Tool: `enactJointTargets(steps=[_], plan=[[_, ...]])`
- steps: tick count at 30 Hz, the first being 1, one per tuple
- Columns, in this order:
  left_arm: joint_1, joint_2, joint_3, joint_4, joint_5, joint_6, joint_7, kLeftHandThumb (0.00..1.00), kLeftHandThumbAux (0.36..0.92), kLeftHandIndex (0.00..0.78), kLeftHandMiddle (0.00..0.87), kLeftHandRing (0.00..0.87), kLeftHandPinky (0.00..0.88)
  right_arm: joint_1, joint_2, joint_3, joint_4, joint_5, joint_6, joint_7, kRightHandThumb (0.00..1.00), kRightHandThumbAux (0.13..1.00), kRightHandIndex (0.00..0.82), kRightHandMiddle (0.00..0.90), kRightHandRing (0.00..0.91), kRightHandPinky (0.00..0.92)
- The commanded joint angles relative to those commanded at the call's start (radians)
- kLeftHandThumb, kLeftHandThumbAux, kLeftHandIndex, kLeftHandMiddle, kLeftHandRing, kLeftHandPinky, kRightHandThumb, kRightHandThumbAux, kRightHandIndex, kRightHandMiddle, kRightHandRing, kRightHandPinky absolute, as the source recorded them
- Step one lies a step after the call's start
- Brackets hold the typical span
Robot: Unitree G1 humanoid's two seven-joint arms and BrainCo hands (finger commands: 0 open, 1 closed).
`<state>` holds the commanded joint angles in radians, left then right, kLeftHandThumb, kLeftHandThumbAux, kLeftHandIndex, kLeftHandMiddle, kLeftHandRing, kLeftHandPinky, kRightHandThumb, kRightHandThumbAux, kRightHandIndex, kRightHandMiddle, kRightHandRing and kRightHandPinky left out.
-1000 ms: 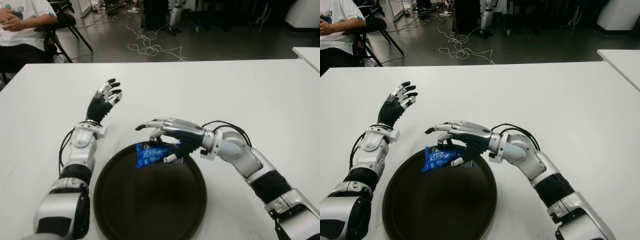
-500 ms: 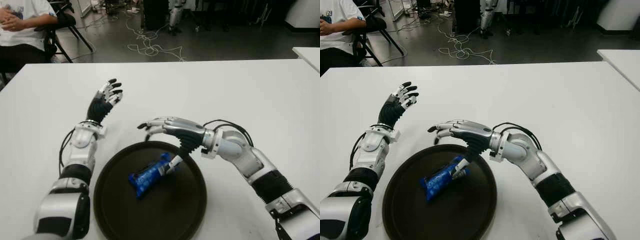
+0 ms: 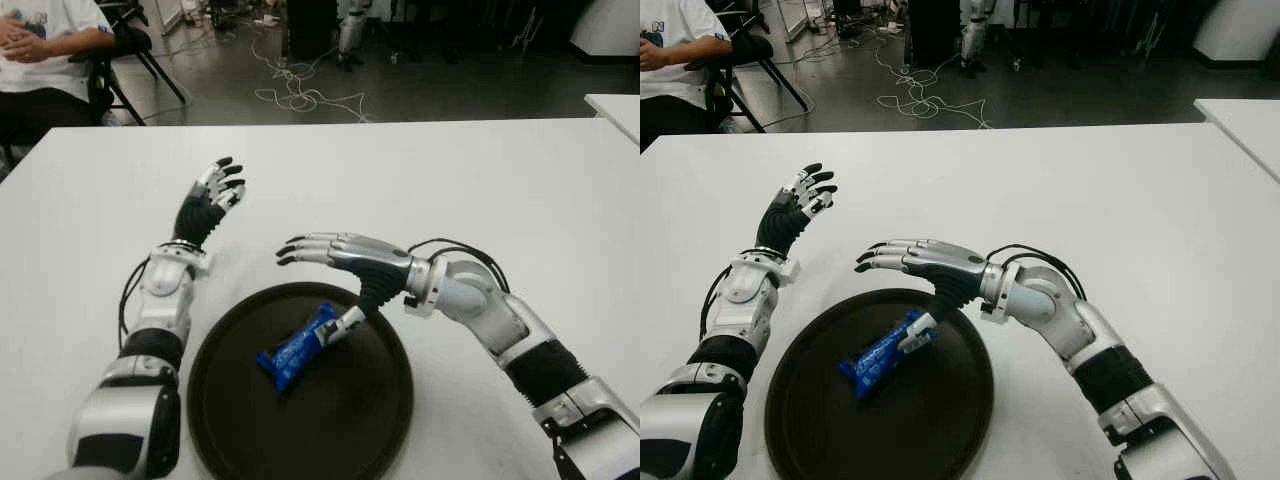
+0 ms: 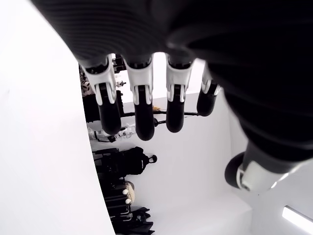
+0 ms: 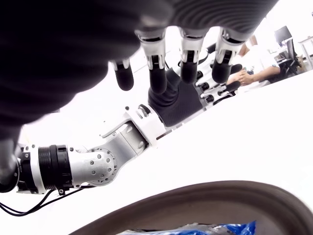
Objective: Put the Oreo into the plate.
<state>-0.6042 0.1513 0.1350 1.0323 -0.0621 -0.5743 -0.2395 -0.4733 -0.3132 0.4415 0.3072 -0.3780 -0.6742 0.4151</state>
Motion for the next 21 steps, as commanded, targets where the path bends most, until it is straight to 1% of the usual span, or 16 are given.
enactJointTargets(steps=[8, 9, 10, 12, 13, 15, 17, 19, 21], plan=[[-0.003, -0.001, 0.0, 0.005, 0.001, -0.003, 0.0, 0.256, 0.576, 0.103, 0.167, 0.167, 0.196, -0.006, -0.003, -0.005, 0.014, -0.01, -0.014, -0.014, 0.0, 0.355, 0.0, 0.0, 0.0, 0.0], [-0.005, 0.0, 0.0, 0.011, 0.001, -0.003, -0.002, 0.256, 0.576, 0.103, 0.165, 0.167, 0.198, -0.015, -0.006, -0.012, 0.038, -0.009, -0.023, -0.023, 0.0, 0.352, 0.0, 0.0, 0.0, 0.0], [-0.006, 0.0, 0.0, 0.015, 0.001, -0.004, -0.002, 0.255, 0.572, 0.102, 0.164, 0.166, 0.198, -0.035, -0.016, -0.026, 0.078, -0.004, -0.037, -0.033, 0.0, 0.35, 0.0, 0.0, 0.0, 0.0], [-0.008, 0.001, -0.001, 0.021, 0.004, -0.007, 0.001, 0.248, 0.549, 0.101, 0.165, 0.165, 0.183, -0.084, -0.037, -0.063, 0.125, 0.019, -0.043, -0.034, 0.0, 0.347, 0.0, 0.0, 0.0, 0.0], [-0.008, 0.002, -0.001, 0.022, 0.005, -0.007, 0.002, 0.246, 0.546, 0.101, 0.166, 0.164, 0.18, -0.097, -0.041, -0.073, 0.136, 0.025, -0.046, -0.032, 0.0, 0.346, 0.0, 0.0, 0.0, 0.0], [-0.009, 0.002, -0.001, 0.023, 0.006, -0.008, 0.002, 0.242, 0.537, 0.101, 0.168, 0.163, 0.172, -0.105, -0.04, -0.078, 0.149, 0.026, -0.055, -0.031, 0.0, 0.344, 0.0, 0.0, 0.0, 0.0], [-0.008, 0.003, -0.001, 0.026, 0.008, -0.011, 0.006, 0.236, 0.535, 0.102, 0.17, 0.161, 0.163, -0.141, -0.046, -0.102, 0.174, 0.039, -0.05, -0.03, 0.0, 0.343, 0.0, 0.0, 0.0, 0.0], [-0.002, 0.004, -0.002, 0.017, 0.012, -0.018, 0.012, 0.232, 0.537, 0.101, 0.17, 0.159, 0.163, -0.219, -0.074, -0.181, 0.353, 0.054, -0.04, -0.124, 0.0, 0.347, 0.0, 0.0, 0.0, 0.0], [0.001, 0.004, -0.003, 0.011, 0.013, -0.02, 0.014, 0.233, 0.544, 0.101, 0.169, 0.159, 0.18, -0.269, -0.087, -0.224, 0.515, 0.052, -0.034, -0.215, 0.0, 0.374, 0.0, 0.0, 0.0, 0.0]])
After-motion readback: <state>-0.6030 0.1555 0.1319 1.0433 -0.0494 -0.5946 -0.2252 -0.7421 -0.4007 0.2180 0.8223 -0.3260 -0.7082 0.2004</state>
